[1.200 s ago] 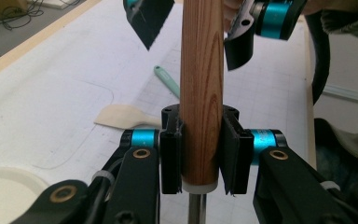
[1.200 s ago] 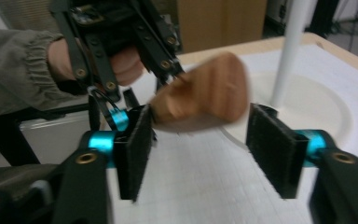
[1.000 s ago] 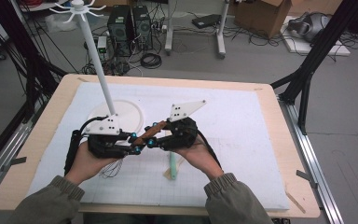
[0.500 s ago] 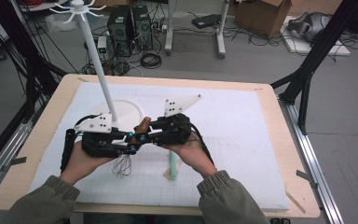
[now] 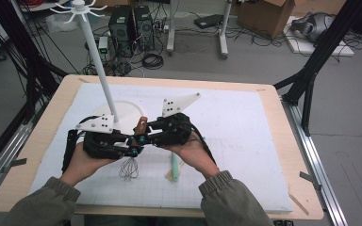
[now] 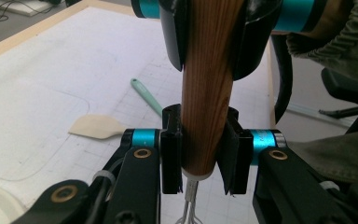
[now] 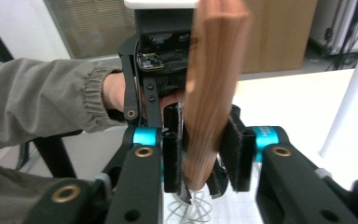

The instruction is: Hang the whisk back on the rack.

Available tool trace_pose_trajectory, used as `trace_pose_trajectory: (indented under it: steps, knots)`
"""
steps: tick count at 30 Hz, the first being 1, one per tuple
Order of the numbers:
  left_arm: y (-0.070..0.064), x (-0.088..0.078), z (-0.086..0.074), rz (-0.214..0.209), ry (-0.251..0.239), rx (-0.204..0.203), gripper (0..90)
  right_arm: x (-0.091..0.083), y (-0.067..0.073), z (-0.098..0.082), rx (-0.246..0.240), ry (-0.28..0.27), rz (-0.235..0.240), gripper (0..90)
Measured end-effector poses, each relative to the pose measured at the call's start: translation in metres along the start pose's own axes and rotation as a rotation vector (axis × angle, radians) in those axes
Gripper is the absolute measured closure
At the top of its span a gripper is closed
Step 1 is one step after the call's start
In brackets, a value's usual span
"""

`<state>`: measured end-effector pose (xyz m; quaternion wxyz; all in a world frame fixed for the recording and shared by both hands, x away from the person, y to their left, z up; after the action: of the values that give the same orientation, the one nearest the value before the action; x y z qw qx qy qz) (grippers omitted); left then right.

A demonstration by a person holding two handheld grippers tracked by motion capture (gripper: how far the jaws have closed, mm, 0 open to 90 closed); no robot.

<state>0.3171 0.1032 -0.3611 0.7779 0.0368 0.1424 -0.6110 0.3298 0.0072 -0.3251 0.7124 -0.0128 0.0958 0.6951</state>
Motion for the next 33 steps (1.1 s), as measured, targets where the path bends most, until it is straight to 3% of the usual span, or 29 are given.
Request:
trace_pose_trajectory:
  steps: [2, 6, 12, 22, 27, 33]
  knots:
    - [0.003, -0.004, 0.001, 0.011, -0.02, -0.012, 72.9, -0.002, -0.001, 0.0, -0.013, 0.004, -0.039, 50.9]
    - [0.008, -0.012, 0.003, 0.036, -0.043, -0.023, 72.9, -0.014, -0.006, -0.001, -0.006, -0.015, -0.091, 47.4]
    - [0.016, -0.024, 0.011, 0.075, -0.101, -0.036, 72.9, -0.033, -0.015, -0.006, -0.026, 0.001, -0.186, 40.7]
    - [0.027, -0.044, 0.026, 0.13, -0.162, -0.043, 72.9, -0.065, -0.018, -0.015, -0.029, -0.004, -0.268, 35.8]
    - [0.033, -0.049, 0.035, 0.149, -0.193, -0.046, 72.9, -0.081, -0.02, -0.022, -0.008, -0.02, -0.304, 31.8]
    - [0.036, -0.051, 0.048, 0.158, -0.207, -0.037, 72.9, -0.095, -0.022, -0.029, -0.016, -0.013, -0.355, 27.2]
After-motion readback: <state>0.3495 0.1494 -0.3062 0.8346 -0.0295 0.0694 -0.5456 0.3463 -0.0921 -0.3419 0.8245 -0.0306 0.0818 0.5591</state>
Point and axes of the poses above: each handheld gripper's, and its own axes: x roughly forward along the jaws, z roughly out of its top, y roughly to its left, the point moved 8 cm from there along x, roughly forward along the jaws, and after that the axes turned 9 degrees about -y, right-handed, at the moved point
